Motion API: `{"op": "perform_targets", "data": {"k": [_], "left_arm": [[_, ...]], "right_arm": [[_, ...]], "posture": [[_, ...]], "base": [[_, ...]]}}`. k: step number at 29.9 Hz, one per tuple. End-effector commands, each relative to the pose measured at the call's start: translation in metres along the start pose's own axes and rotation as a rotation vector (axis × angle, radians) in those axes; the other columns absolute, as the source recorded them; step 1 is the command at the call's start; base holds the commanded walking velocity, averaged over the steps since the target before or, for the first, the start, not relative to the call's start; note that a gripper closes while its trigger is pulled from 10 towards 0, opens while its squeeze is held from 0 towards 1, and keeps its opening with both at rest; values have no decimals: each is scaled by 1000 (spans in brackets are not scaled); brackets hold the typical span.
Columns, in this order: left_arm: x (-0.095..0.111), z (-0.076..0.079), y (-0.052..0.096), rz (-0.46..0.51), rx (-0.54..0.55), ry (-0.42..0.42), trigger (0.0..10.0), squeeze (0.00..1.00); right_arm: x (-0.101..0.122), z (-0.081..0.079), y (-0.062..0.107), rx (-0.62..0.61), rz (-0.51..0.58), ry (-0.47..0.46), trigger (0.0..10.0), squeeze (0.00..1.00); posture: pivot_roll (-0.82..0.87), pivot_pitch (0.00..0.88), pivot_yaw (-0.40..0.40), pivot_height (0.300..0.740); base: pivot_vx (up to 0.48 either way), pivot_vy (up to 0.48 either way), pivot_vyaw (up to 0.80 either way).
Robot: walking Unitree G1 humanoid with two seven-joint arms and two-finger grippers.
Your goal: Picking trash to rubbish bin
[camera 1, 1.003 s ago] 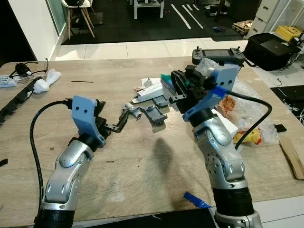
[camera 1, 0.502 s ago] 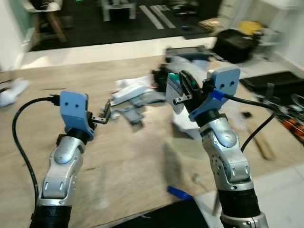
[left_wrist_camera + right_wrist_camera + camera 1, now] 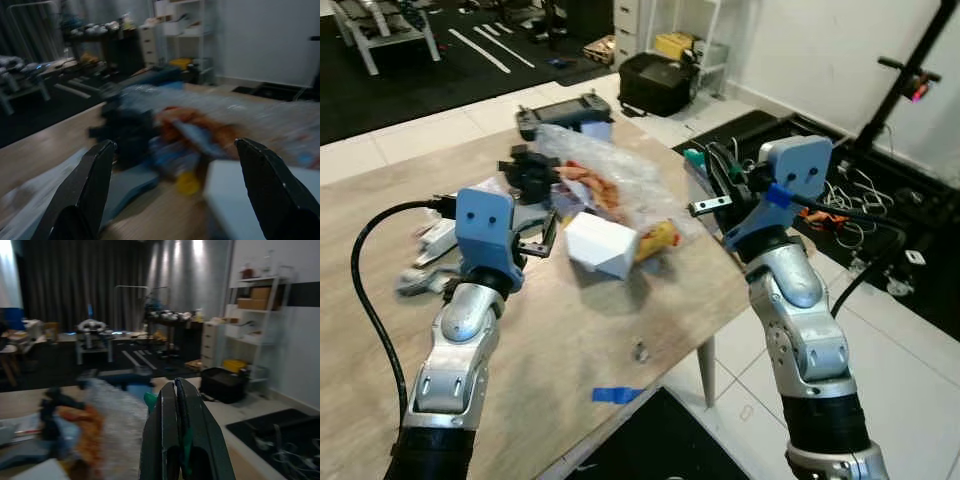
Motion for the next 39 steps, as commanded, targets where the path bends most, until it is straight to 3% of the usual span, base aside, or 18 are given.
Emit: {"op": "perform_targets", "data": {"k": [1,23,39], "left_arm": [[-2,4,1,-4,-25,-28,10000,0],[-2,-3,0,-13,-57,-68,10000,0],[-4,-1,-1,-18,-61,-47,10000,0]], "right_arm": [[0,1,-1,1,-4,0,10000,0],[-21,11,8,-67,-84,2,10000,0],[-26,13,13,-89,-98,0,10000,0]], "posture": [[-57,105,-12,740],[-50,104,-6,740],[-50,108,5,740]], "base": [[0,0,-800],[0,0,-800],[0,0,-800]]}}
Point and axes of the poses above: a point about 5 cm out from each wrist's last joint towards the gripper, its own y axis pointing back from the gripper into the wrist, its own x axis along the axis of the wrist's last joint, z = x × y, the point moved 4 cm from there along -y, pointing out of the wrist towards the gripper, and after that the axes turned 4 degrees about y, right-handed, at the moved point
